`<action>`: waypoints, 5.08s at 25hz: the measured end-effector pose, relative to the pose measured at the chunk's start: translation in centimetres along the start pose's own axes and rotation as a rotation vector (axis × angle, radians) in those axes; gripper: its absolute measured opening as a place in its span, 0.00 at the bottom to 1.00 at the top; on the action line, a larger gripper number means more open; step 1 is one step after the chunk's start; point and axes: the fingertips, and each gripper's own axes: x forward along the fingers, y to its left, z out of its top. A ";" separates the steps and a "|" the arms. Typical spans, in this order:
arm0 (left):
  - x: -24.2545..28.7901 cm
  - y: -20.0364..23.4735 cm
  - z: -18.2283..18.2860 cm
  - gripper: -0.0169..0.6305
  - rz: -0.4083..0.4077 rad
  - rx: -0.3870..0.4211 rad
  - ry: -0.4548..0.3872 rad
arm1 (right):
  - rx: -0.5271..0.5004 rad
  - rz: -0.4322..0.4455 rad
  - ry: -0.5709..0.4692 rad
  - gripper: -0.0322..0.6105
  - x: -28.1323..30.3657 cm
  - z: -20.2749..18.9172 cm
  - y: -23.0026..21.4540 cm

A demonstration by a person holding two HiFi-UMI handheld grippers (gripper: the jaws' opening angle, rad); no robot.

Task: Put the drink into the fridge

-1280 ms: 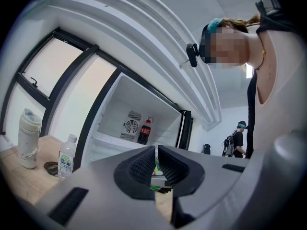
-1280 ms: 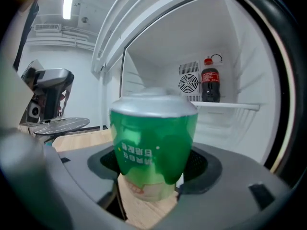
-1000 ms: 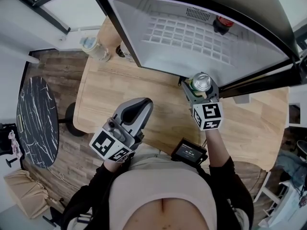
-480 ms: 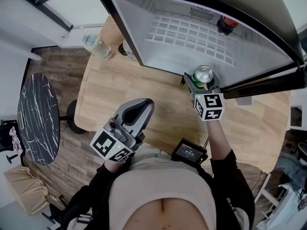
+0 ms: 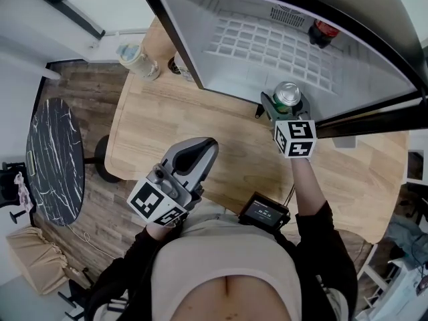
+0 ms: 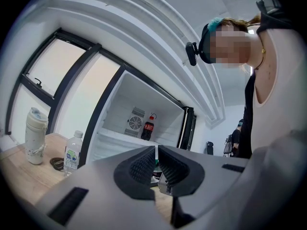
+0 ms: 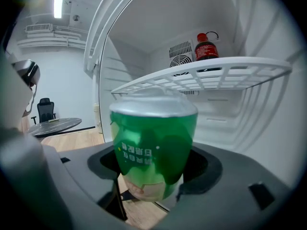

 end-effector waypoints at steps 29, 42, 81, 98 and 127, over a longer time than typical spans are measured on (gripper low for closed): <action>-0.6 0.9 -0.5 0.06 0.045 -0.010 0.003 | 0.013 -0.044 0.046 0.60 4.6 -0.6 -3.0; -0.4 1.1 -0.6 0.06 0.045 -0.018 0.004 | 0.017 -0.073 0.052 0.60 6.0 -0.4 -4.2; -0.7 0.1 -0.8 0.06 0.042 -0.022 0.000 | -0.003 -0.167 0.042 0.60 6.9 -0.3 -4.6; -0.3 0.0 -0.9 0.06 0.022 -0.031 0.005 | 0.041 -0.176 0.009 0.60 4.8 -0.4 -4.1; 0.6 -0.4 -0.3 0.06 -0.032 -0.020 -0.003 | 0.145 -0.188 -0.130 0.60 -3.7 3.3 -1.6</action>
